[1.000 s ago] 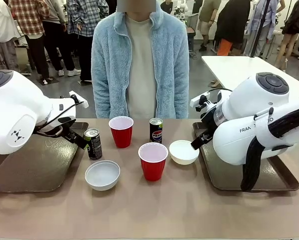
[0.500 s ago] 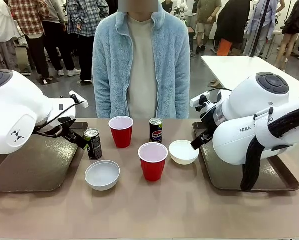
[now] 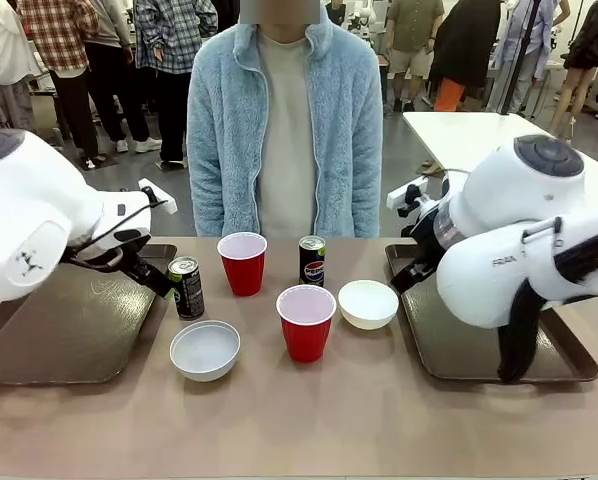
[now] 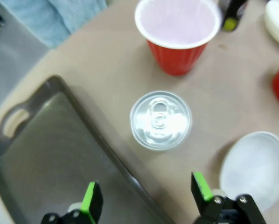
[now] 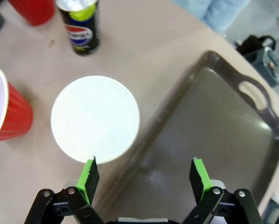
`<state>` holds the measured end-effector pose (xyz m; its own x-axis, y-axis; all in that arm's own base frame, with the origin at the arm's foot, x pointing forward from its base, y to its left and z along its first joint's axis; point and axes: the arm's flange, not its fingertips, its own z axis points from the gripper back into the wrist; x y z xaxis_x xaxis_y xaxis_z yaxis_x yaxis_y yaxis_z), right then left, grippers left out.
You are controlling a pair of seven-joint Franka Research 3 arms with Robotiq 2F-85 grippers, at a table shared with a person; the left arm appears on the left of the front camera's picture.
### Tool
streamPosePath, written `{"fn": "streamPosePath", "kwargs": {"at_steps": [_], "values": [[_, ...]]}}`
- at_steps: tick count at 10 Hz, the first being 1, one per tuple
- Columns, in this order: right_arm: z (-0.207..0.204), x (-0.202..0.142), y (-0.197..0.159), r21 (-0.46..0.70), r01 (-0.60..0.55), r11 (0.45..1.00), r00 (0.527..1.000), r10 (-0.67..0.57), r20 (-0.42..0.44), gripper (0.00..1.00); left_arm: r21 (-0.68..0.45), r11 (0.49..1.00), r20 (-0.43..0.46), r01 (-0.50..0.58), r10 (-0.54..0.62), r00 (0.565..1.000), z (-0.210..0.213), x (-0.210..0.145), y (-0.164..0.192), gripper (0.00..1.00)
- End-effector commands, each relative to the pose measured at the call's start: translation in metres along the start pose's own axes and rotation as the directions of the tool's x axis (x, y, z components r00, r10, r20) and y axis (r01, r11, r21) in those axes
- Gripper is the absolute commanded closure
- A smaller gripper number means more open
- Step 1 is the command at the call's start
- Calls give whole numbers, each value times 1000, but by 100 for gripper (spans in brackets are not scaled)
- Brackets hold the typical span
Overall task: Prepare tableware on both trays.
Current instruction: Pick up a Picnic Bowl from the table and place it on a Handle tray.
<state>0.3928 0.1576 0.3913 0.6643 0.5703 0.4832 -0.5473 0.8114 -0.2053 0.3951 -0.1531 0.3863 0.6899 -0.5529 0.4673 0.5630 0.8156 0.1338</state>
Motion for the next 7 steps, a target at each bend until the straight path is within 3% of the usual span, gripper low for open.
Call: {"fn": "streamPosePath", "kwargs": {"at_steps": [1,4,6,7], "values": [[59,-20,27,-55,37,998,995,-42,-89,0,-48,998,-64,37,-40,997,64,-19,-28,0],[122,-71,61,28,67,997,964,-57,-259,0,-129,991,-232,41,-70,970,119,-50,-61,0],[124,-98,80,51,104,993,941,-82,-329,0,-122,992,-254,12,-43,966,129,-58,-73,0],[118,-94,71,-25,79,997,954,-82,-290,0,-124,990,-234,66,-93,968,118,-22,-57,0]]}}
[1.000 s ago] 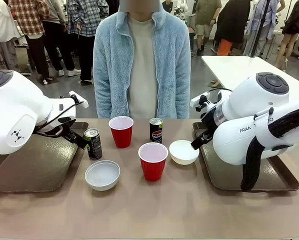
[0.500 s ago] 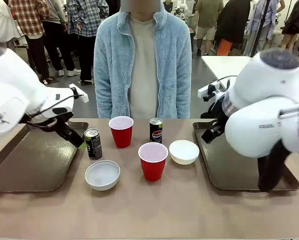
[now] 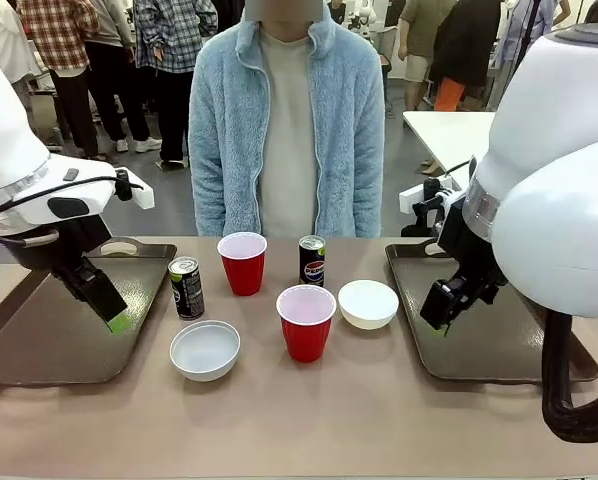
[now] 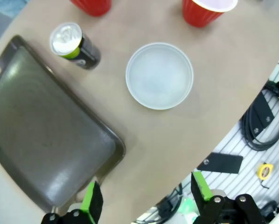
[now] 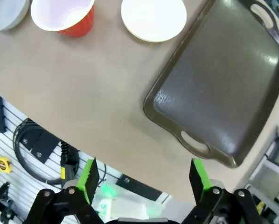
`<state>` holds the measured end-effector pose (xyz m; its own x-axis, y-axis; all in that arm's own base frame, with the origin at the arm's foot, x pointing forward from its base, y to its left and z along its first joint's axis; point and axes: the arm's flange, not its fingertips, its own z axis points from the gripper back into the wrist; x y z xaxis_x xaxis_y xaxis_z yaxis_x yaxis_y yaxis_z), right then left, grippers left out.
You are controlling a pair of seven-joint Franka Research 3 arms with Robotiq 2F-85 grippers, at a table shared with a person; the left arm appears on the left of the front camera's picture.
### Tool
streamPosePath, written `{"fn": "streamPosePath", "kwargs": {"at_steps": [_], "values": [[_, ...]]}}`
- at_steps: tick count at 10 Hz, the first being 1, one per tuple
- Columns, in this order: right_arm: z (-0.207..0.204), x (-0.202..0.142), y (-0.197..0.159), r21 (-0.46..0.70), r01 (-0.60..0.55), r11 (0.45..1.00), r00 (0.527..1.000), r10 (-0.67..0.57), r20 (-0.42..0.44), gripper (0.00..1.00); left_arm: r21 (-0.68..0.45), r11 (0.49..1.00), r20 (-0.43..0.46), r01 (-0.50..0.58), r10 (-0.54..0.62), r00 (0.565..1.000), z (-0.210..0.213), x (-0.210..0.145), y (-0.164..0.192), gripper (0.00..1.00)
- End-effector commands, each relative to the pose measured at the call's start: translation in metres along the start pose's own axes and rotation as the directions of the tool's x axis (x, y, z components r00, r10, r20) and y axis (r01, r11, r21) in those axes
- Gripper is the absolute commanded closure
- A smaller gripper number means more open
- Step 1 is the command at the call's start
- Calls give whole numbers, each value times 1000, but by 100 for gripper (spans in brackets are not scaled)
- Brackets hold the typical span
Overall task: Prepare tableware on both trays.
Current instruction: Pick up a Picnic Bowl from the table and place it on a Handle tray.
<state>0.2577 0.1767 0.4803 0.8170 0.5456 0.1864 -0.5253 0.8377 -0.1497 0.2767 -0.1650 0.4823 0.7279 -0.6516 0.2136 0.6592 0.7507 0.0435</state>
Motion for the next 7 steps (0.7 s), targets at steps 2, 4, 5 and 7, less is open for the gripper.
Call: {"fn": "streamPosePath", "kwargs": {"at_steps": [2,4,5,7], "values": [[-7,6,-4,3,-12,1000,1000,12,5,0,11,1000,22,3,-3,1000,-14,12,9,0],[-10,0,-29,154,81,985,993,-93,72,0,-173,982,99,-72,90,991,-9,5,29,0],[-11,-8,-58,285,181,941,974,-211,77,0,-271,951,128,-147,187,974,-10,1,50,0],[-6,-47,-111,484,352,801,896,-438,74,0,-415,881,178,-226,323,930,4,-20,91,0]]}}
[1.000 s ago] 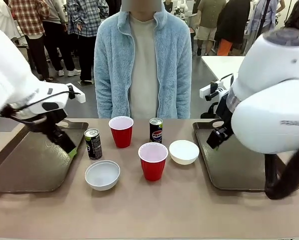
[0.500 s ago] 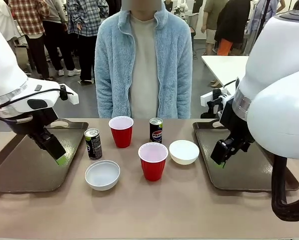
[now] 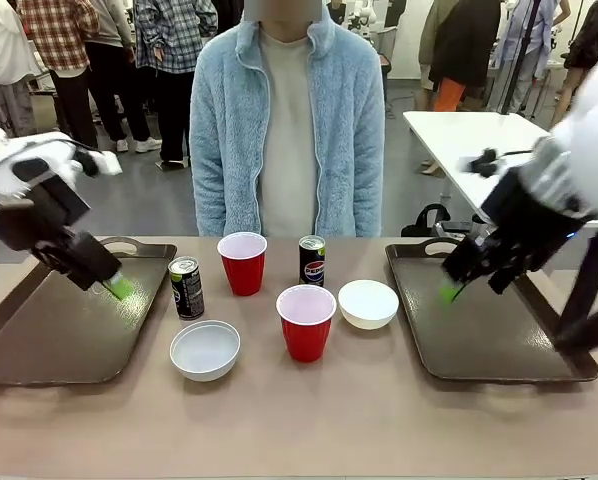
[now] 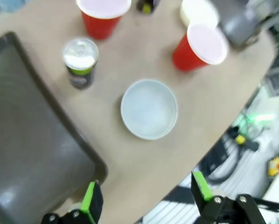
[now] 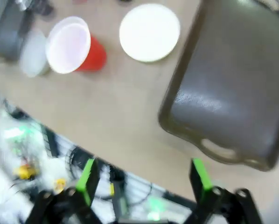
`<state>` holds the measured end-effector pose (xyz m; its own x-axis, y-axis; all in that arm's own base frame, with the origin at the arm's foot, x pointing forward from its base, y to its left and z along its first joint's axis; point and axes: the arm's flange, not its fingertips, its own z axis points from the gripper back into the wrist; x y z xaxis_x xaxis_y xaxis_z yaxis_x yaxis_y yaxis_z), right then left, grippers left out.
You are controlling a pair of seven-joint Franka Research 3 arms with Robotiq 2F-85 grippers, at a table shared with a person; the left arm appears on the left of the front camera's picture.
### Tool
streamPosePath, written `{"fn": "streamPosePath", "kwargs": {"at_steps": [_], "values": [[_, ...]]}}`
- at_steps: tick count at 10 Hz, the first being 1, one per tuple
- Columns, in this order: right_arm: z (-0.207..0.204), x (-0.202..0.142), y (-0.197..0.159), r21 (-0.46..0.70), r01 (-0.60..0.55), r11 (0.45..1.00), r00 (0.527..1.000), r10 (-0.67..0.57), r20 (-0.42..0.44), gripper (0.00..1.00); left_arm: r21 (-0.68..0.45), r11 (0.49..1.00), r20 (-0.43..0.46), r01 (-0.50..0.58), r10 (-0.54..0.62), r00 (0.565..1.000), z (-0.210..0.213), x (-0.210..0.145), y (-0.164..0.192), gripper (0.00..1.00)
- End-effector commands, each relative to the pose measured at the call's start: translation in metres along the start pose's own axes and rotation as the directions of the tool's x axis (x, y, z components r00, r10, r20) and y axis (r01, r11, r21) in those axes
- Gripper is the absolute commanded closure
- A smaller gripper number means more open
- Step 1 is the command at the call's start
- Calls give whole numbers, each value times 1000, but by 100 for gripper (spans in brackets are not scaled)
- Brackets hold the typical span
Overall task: Prepare tableware on both trays.
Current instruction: Pick up a Picnic Bowl from the table and place it on a Handle tray.
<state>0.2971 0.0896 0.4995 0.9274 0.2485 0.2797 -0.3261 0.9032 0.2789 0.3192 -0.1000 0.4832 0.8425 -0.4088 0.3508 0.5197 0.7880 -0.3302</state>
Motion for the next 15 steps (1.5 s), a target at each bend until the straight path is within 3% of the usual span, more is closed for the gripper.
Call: {"fn": "streamPosePath", "kwargs": {"at_steps": [1,4,7,11,13,14,15], "values": [[12,-45,-63,197,184,963,976,-202,78,0,-118,988,92,-105,116,989,21,-14,38,0],[37,-79,-125,336,271,902,945,-315,84,0,-199,945,164,-258,292,942,51,-49,106,0],[40,-92,-145,356,314,880,933,-356,58,0,-230,900,218,-369,417,882,75,-93,147,0],[34,-103,-170,380,377,845,907,-420,36,0,-284,861,219,-422,487,846,79,-134,174,0],[31,-101,-167,399,322,858,929,-369,43,0,-270,872,179,-409,462,868,81,-133,172,0],[53,-88,-181,346,399,849,901,-433,24,0,-253,857,204,-449,501,841,90,-127,179,0],[53,-88,-181,346,399,849,901,-433,24,0,-253,857,204,-449,501,841,90,-127,179,0]]}}
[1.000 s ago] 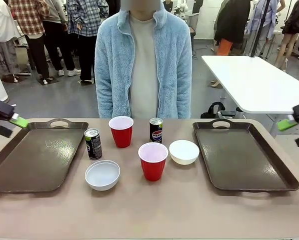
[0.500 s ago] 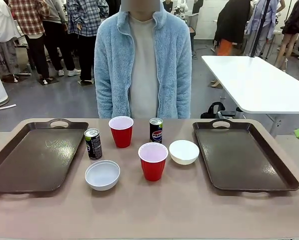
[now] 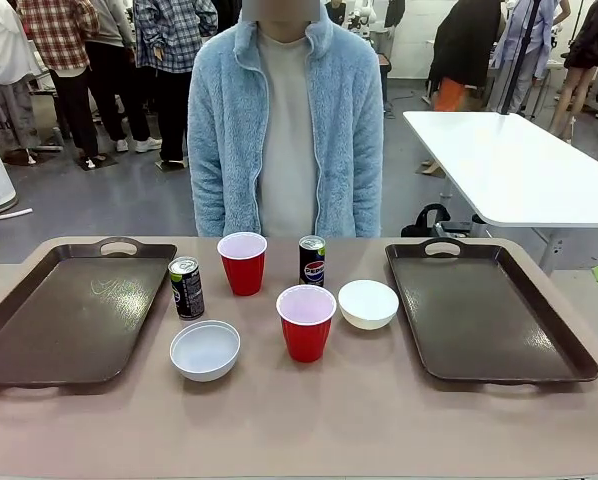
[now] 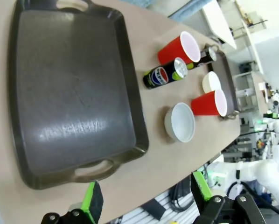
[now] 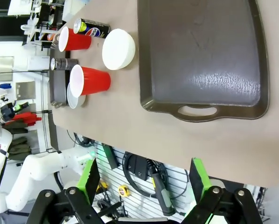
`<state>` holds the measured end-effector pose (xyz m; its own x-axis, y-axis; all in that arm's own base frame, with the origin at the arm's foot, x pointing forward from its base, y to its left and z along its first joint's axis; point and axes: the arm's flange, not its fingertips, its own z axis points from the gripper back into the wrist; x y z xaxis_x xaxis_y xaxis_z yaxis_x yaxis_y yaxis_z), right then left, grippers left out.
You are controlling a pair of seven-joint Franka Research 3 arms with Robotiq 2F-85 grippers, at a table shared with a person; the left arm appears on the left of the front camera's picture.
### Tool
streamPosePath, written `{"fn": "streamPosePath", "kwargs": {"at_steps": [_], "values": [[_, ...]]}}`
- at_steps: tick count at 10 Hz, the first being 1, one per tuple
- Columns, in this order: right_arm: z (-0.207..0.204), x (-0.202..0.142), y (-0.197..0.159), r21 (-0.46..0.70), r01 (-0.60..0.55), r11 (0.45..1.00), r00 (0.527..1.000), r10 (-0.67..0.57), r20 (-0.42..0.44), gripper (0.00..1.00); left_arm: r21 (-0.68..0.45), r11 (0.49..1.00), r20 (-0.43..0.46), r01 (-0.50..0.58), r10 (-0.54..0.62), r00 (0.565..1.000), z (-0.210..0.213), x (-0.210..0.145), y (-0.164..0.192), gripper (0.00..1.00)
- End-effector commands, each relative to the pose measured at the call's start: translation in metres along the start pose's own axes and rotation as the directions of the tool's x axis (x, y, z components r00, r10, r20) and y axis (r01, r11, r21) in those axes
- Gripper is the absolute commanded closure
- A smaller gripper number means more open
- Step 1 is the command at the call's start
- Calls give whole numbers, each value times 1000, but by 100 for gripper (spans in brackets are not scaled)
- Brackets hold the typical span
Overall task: Prepare tableware on both trays.
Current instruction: Pick up a Picnic Bowl from the table and place it on a Handle tray.
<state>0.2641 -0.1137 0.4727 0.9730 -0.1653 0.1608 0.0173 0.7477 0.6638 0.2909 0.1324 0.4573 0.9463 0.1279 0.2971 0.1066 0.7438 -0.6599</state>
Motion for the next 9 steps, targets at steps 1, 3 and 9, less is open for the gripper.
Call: {"fn": "streamPosePath", "kwargs": {"at_steps": [1,3,9], "values": [[1,0,0,1,13,1000,1000,-13,2,0,-2,1000,21,-5,5,1000,2,2,0,0],[1,0,0,1,13,1000,1000,-13,2,0,-2,1000,21,-5,5,1000,2,2,0,0],[1,0,0,1,13,1000,1000,-13,2,0,-2,1000,21,-5,5,1000,2,2,0,0]]}}
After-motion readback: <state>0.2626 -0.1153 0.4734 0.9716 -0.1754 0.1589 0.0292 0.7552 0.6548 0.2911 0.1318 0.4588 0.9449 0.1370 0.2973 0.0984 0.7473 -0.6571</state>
